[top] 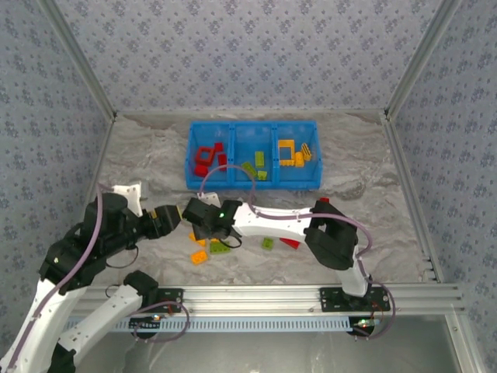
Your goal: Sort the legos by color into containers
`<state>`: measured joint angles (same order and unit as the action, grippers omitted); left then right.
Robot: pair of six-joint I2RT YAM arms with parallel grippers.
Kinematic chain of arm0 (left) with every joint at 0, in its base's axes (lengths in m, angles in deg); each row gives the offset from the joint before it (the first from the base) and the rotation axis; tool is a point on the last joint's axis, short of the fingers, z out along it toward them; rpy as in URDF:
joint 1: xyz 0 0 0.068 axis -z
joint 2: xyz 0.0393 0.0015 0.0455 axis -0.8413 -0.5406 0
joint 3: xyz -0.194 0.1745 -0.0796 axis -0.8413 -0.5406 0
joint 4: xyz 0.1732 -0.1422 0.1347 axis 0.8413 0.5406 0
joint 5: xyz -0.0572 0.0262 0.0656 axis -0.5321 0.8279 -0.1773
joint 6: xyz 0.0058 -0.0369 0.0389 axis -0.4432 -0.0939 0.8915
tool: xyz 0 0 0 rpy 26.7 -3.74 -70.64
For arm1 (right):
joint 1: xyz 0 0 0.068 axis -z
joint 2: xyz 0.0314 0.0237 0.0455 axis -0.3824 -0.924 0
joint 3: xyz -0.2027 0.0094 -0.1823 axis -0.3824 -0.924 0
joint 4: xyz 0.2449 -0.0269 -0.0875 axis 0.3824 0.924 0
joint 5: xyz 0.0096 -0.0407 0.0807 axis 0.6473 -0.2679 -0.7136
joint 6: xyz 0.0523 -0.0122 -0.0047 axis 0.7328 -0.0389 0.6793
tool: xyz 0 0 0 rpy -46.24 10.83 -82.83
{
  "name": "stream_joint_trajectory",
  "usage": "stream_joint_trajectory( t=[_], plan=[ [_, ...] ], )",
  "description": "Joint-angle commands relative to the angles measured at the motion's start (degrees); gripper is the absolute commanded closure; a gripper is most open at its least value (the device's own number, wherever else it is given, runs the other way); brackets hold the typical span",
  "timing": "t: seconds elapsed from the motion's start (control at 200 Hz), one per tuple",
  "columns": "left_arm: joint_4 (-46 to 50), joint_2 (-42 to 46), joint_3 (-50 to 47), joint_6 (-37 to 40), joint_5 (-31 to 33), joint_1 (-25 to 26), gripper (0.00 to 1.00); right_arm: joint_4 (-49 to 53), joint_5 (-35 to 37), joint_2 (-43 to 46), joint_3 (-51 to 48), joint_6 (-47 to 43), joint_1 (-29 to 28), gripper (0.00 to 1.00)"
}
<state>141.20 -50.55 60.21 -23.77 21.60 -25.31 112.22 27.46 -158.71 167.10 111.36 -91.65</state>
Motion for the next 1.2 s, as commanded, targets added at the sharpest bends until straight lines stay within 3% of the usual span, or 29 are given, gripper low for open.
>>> stream_joint_trajectory(
  t=[0.0, 0.42, 0.859, 1.194],
  plan=[
    [1.96, 1.09, -0.97, -0.58, -3.93, 0.2, 0.29, 5.53, -0.58, -2.09, 1.87, 3.96, 0.56, 0.38],
    [-0.1, -0.32, -1.14, -0.57, -5.24, 0.19, 0.3, 6.56, -0.81, -7.36, 5.45, 4.35, 1.65, 0.37],
    [-2.59, -0.8, -2.02, -1.54, -6.55, 0.25, 0.3, 5.07, -1.96, -7.86, 4.18, 3.65, 3.38, 0.54],
    [-4.46, -1.58, -2.8, -1.9, -7.45, 0.2, 0.3, 6.12, -2.59, -7.85, 4.42, 3.75, 3.4, 0.44]
  ],
)
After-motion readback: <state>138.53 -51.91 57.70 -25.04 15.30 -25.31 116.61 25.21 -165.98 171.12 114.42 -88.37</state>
